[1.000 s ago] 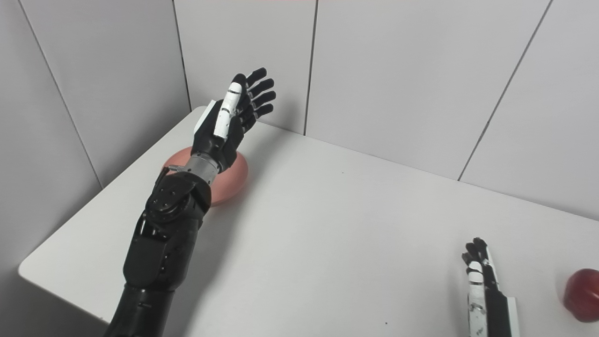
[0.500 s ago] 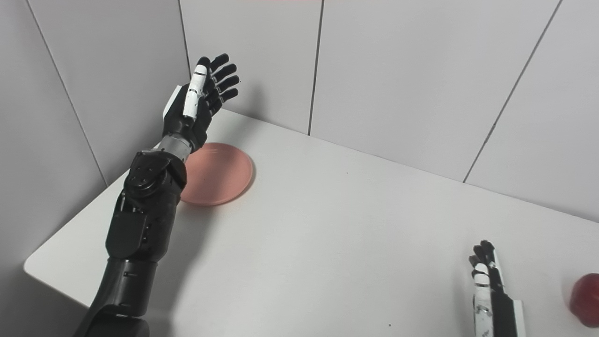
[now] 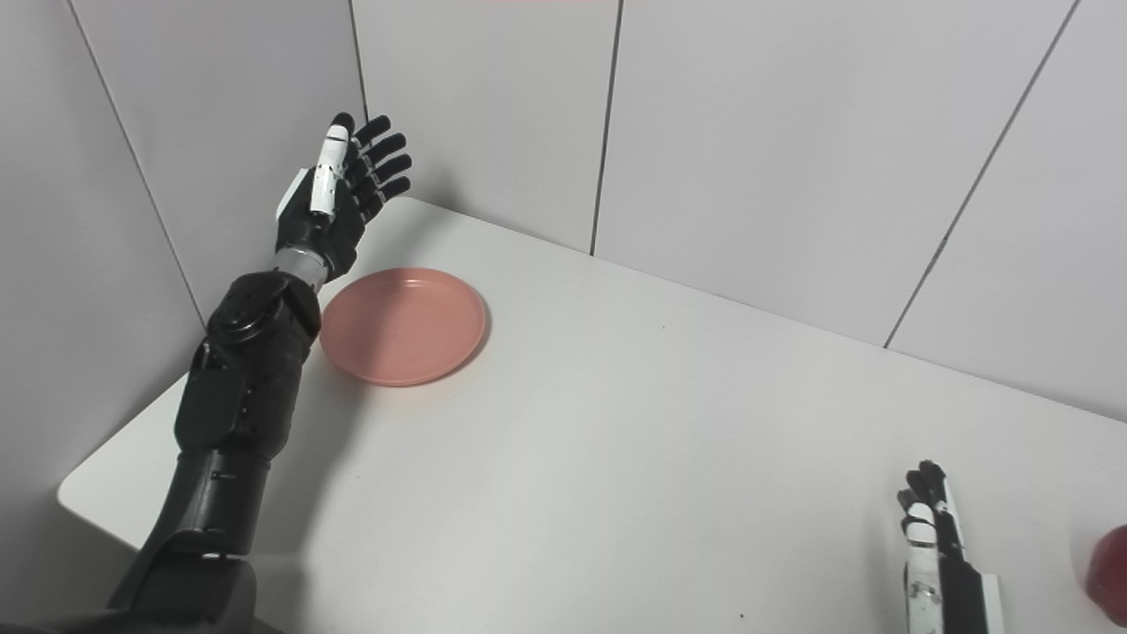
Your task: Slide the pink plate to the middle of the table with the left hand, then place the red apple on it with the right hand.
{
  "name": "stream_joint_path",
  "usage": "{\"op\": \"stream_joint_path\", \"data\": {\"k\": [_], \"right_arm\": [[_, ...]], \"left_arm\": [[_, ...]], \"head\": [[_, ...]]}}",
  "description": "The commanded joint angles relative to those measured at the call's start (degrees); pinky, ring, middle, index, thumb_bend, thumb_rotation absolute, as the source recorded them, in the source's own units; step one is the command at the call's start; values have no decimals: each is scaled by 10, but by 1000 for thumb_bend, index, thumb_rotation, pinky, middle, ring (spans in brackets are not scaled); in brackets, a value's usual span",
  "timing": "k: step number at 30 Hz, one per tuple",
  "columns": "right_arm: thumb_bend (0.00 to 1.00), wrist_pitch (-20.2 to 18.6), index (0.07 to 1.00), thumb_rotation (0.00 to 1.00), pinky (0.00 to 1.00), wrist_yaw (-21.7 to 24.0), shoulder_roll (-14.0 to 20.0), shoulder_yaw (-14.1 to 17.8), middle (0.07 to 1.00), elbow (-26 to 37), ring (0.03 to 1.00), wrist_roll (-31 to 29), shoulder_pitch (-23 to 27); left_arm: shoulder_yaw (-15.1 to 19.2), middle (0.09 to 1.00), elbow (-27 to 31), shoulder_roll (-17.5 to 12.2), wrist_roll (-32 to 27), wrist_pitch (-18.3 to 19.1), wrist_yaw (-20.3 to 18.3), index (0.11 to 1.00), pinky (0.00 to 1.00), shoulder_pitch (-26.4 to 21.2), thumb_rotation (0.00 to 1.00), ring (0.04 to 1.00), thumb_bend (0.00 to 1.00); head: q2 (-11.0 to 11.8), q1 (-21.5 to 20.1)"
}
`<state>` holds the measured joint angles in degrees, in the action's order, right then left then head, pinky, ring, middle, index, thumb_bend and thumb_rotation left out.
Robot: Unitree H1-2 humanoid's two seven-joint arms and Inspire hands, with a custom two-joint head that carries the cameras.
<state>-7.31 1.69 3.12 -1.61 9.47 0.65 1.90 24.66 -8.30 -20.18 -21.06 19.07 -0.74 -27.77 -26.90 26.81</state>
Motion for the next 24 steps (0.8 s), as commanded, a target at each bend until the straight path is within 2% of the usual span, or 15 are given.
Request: {"op": "stream_joint_path", "data": {"k": [1,8,16,24], "right_arm": [[13,5,960,1000,1000,3,1,2,951,20,956,-1,17],[4,2,955,1000,1000,3,0,4,950,23,959,-7,18],[6,-2,953,1000,1000,1,-1,4,952,28,960,-4,16],[0,-1,958,1000,1000,4,1,5,956,27,963,-8,17]], "left_arm": [[7,870,-1,-23,-11,-40,-15,852,857,-33,980,867,412],[19,862,-56,-41,-21,-59,-27,841,833,-31,1000,858,388],[30,856,-117,-59,-27,-88,-44,836,870,-32,1000,860,411],[42,862,-147,-71,-39,-98,-55,837,866,-27,1000,863,401]], "head": [[0,-1],[-2,2],[-2,3],[-3,7]]}}
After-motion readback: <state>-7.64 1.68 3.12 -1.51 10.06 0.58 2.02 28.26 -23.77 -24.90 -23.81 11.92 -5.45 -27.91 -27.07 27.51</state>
